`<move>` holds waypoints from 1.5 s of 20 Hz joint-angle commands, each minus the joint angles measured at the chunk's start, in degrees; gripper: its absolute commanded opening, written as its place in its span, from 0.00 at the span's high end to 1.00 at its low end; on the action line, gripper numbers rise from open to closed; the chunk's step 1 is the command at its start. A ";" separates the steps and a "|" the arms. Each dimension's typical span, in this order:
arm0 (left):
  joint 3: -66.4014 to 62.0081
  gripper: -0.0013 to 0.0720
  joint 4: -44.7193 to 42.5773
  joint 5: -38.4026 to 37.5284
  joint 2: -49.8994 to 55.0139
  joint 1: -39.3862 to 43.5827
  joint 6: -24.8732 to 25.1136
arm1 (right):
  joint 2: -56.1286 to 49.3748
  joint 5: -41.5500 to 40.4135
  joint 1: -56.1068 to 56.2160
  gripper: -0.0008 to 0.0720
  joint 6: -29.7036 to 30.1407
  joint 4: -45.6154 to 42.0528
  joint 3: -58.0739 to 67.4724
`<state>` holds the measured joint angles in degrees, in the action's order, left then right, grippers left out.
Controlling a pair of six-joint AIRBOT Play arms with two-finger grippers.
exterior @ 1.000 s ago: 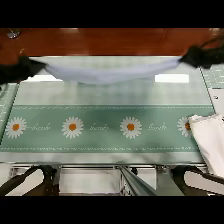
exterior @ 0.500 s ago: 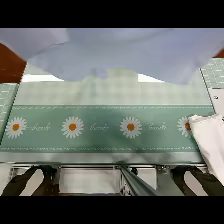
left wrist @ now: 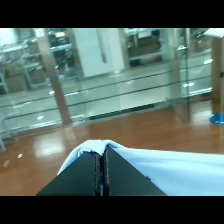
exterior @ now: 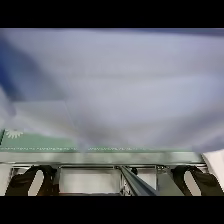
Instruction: Fold the shirts.
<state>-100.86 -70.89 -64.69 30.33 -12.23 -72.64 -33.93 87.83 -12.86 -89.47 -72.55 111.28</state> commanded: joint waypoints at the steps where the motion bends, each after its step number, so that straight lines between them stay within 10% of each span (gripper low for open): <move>1: 2.29 0.95 -10.05 -2.10 -2.16 5.44 -4.76 | -0.31 9.42 0.07 0.97 -0.98 0.37 -1.18; 11: 33.86 0.95 -6.78 10.03 17.59 5.84 -11.06 | -11.91 -15.37 0.11 0.97 6.40 11.02 -42.62; 22: 33.48 0.95 13.53 39.87 50.86 7.65 -16.87 | -61.33 -32.33 3.08 0.97 6.71 19.10 -21.70; 30: 30.64 0.94 16.52 32.85 58.66 8.79 -16.96 | -74.51 -27.91 4.04 0.97 1.62 18.91 -9.31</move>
<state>-69.65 -55.59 -28.27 87.26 -3.57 -89.41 -105.36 57.21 -8.82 -86.52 -53.74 99.42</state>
